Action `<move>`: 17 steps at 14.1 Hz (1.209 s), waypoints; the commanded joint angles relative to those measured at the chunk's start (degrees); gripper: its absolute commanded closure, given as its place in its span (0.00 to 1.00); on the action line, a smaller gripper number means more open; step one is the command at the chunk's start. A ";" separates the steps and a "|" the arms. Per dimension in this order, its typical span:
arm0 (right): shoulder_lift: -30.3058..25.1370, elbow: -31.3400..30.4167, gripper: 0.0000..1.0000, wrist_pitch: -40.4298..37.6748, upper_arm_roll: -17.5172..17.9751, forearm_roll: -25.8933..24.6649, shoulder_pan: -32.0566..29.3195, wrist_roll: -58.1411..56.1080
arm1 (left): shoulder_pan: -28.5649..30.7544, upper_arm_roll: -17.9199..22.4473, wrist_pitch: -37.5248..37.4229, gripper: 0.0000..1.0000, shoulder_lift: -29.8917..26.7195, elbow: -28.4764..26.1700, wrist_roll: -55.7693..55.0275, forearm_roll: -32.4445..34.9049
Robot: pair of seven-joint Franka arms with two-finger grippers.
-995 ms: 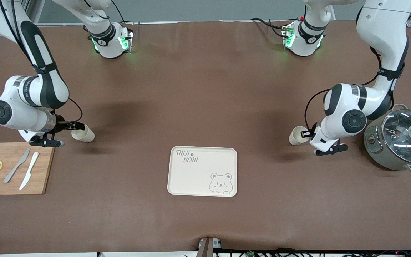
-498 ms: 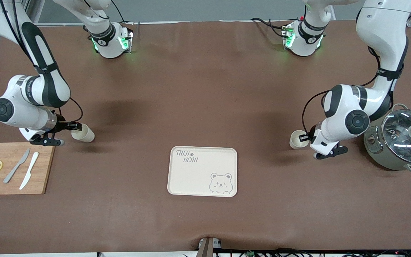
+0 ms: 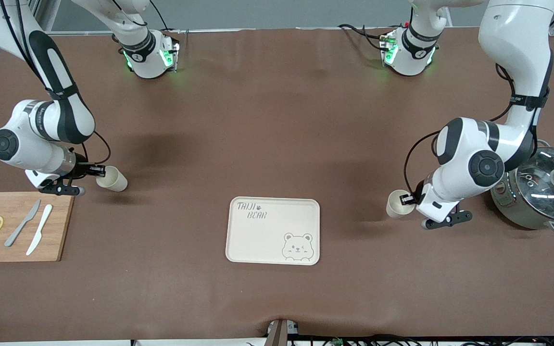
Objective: Place white IKEA cup upright on tray with both arms
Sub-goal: 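Close both grippers around the white cups' sides, then carry the cup to the tray with the left gripper while the right gripper lifts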
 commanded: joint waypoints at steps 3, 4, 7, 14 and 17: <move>-1.83 -1.59 1.00 0.31 0.81 0.27 -1.10 -0.51 | -4.03 0.05 -2.38 1.00 4.30 8.41 -4.92 -0.91; -1.92 -1.24 1.00 -0.22 0.90 0.27 -1.02 -0.42 | -4.21 -0.04 -2.38 1.00 4.91 9.64 -5.01 -0.91; -2.01 2.52 1.00 -5.99 0.99 0.36 -0.75 -0.33 | -5.18 -0.04 -2.38 1.00 7.63 13.77 -5.01 -1.00; -1.75 17.90 1.00 -24.98 0.99 3.25 1.79 0.81 | -11.32 0.05 -1.41 1.00 14.22 23.35 -13.00 -0.91; -0.34 25.19 1.00 -31.40 0.99 3.26 4.07 6.77 | -14.84 0.05 3.05 1.00 16.25 25.21 -19.94 -0.91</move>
